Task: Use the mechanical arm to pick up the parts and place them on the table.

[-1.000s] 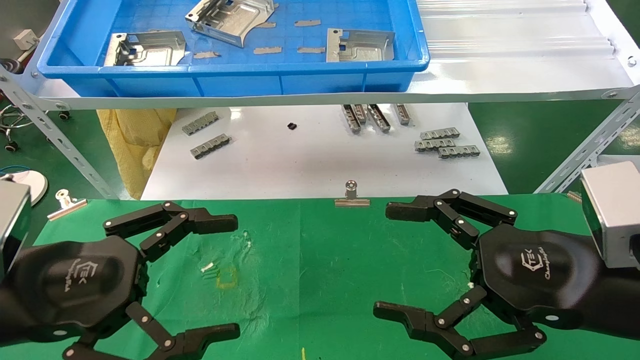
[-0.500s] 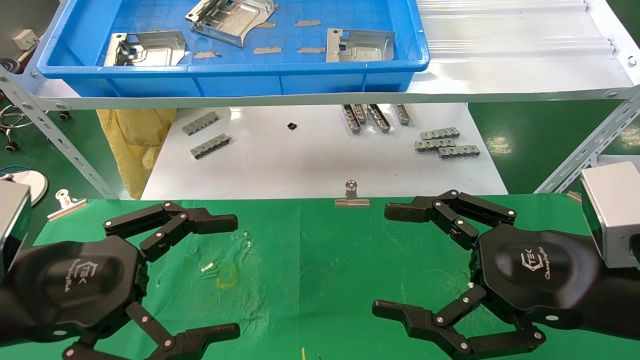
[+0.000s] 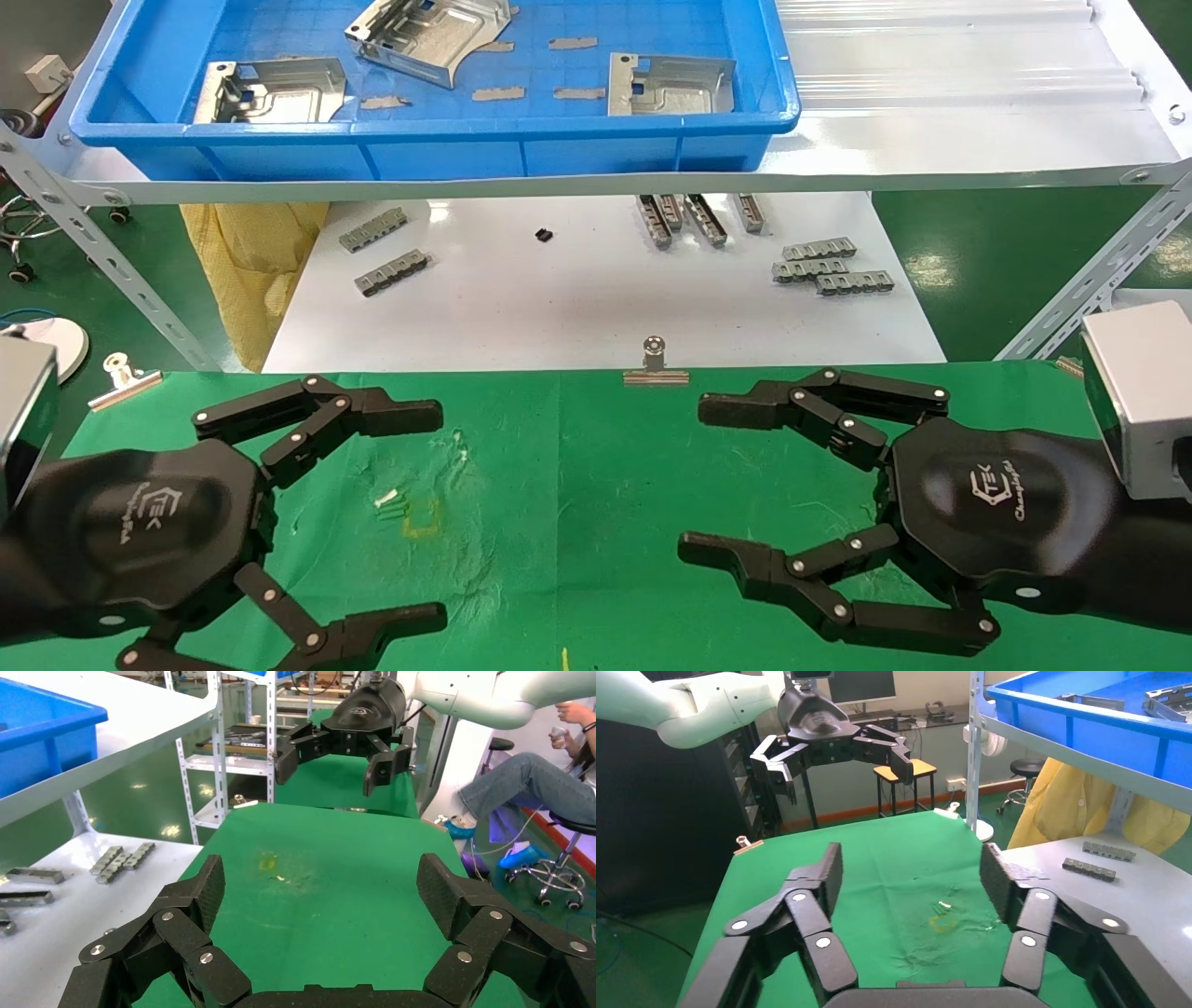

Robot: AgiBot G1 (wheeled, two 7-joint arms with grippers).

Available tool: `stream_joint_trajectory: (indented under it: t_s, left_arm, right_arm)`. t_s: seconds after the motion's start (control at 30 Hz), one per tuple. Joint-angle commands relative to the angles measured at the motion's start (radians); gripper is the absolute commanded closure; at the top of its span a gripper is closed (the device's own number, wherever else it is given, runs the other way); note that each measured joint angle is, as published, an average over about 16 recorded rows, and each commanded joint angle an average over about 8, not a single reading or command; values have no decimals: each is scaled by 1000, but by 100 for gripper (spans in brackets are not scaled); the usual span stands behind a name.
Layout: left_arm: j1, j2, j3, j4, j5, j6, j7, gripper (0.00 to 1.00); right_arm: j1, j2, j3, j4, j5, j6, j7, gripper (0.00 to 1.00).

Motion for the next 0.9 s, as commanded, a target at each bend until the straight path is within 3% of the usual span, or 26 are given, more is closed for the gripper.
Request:
stream_joint_trajectory:
  t_s: [0.03,0.9]
  left_arm:
    - [0,0,0,0,0,0,0,0]
    - [-26,15,-4,-6,13,-32,4,0]
  right_arm:
    - [0,0,0,0,0,0,0,100]
    - [0,0,0,0,0,0,0,100]
